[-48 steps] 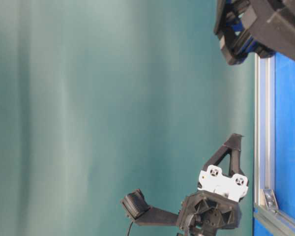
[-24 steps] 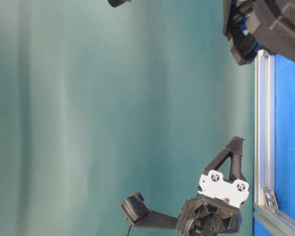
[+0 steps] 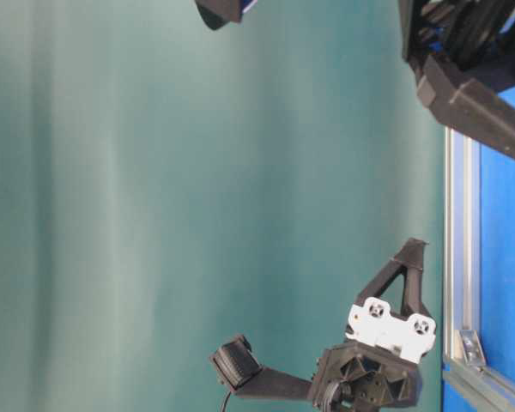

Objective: Insert the wire through the string loop located on the left side.
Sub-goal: 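Close the right gripper on the black USB cable near its plug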

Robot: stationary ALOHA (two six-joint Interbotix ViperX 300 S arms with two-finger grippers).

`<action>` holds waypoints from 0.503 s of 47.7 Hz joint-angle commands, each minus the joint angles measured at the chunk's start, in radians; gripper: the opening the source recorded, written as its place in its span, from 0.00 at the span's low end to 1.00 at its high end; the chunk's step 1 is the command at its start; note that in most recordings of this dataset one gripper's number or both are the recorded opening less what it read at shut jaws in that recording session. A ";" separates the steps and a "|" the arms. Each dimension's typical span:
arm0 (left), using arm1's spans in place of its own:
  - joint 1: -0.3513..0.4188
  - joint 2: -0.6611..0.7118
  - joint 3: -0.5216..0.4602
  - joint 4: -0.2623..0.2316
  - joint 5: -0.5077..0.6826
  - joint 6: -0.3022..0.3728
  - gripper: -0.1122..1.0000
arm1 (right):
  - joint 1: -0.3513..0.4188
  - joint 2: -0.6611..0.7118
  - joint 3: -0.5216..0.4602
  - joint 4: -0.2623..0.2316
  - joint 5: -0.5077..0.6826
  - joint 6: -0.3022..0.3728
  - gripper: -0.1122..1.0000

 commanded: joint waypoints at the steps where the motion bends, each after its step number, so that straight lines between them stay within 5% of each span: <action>1: -0.003 -0.031 -0.009 0.003 -0.005 -0.002 0.10 | 0.005 -0.029 -0.017 0.009 0.002 0.002 0.92; 24: -0.003 -0.031 -0.008 0.005 -0.005 -0.002 0.10 | 0.018 0.144 -0.077 0.095 -0.028 0.005 0.93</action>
